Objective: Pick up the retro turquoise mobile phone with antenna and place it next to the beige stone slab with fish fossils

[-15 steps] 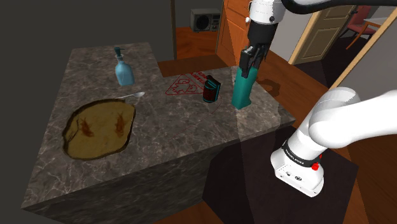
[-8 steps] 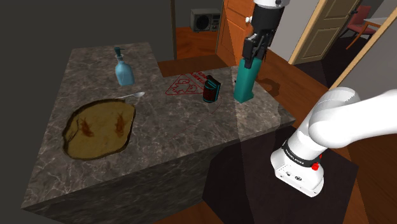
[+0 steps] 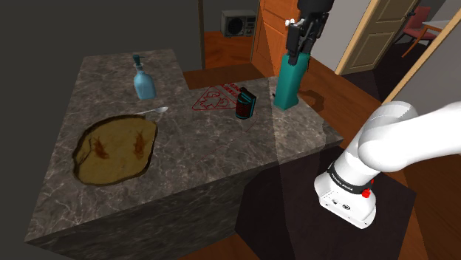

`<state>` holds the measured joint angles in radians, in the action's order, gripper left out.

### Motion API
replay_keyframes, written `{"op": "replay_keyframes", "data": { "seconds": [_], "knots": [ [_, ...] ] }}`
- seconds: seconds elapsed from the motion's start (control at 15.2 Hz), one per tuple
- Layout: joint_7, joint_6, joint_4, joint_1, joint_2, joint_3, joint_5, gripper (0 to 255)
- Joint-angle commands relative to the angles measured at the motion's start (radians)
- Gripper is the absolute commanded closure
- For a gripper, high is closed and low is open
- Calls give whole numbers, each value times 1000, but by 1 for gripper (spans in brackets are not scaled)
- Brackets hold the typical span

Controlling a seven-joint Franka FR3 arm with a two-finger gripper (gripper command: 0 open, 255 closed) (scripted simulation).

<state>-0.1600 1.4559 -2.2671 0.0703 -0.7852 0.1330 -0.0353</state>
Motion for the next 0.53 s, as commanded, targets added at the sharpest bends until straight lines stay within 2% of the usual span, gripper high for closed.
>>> {"op": "replay_keyframes", "data": {
  "seconds": [0.0,0.46],
  "knots": [
    [0,-22,32,-1,10,-1,2,255],
    [2,-106,156,-6,50,-4,7,255]
  ]
}}
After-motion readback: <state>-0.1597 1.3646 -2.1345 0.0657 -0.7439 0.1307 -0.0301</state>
